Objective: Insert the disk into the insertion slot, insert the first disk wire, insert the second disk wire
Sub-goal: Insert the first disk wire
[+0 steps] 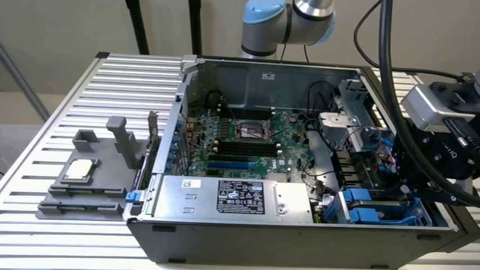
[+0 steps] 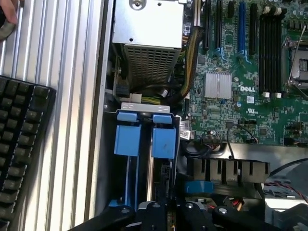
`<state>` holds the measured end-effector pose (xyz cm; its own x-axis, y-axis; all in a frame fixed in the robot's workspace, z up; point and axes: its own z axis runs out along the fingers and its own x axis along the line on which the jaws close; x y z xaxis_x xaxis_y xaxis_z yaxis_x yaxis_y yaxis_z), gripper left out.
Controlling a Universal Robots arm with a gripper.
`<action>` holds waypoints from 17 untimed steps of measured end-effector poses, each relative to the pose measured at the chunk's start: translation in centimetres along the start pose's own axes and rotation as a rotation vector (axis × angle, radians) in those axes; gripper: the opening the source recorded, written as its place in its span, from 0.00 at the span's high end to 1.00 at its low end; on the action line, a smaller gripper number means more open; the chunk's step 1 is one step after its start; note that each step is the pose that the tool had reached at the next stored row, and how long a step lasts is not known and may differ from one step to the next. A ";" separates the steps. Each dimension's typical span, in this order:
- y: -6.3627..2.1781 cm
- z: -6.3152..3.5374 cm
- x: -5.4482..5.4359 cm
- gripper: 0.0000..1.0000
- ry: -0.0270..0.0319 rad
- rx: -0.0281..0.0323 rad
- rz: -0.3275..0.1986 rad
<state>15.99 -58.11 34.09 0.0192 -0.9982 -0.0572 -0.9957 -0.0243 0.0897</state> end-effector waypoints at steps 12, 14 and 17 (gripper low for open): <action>-0.02 0.20 0.0 0.83 0.0058 -0.0033 0.028; -0.02 0.22 0.0 0.83 0.0075 -0.0033 0.029; -0.02 0.25 0.0 0.83 0.0088 -0.0033 0.029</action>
<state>16.00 -58.11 33.84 -0.0091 -0.9989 -0.0458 -0.9955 0.0047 0.0944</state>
